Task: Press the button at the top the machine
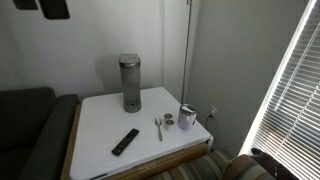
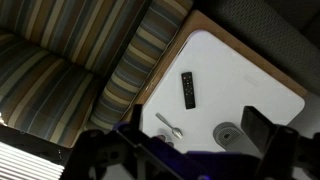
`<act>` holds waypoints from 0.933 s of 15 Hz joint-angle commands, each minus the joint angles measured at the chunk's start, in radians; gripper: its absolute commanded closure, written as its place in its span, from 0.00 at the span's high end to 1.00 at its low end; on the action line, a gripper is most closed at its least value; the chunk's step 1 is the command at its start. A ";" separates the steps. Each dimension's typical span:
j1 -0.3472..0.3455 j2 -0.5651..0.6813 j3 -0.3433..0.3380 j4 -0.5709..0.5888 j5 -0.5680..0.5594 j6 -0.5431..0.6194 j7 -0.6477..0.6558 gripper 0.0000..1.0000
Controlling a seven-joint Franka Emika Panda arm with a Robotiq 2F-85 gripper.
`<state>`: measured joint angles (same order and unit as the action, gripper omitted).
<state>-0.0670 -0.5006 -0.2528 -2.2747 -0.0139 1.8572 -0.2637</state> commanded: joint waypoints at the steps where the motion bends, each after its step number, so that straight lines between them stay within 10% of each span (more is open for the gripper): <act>1: -0.018 0.003 0.014 0.002 0.008 -0.002 -0.007 1.00; 14: 0.108 0.171 0.030 0.189 0.104 -0.044 -0.234 1.00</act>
<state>0.0152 -0.4522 -0.2177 -2.1948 0.0471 1.8564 -0.4122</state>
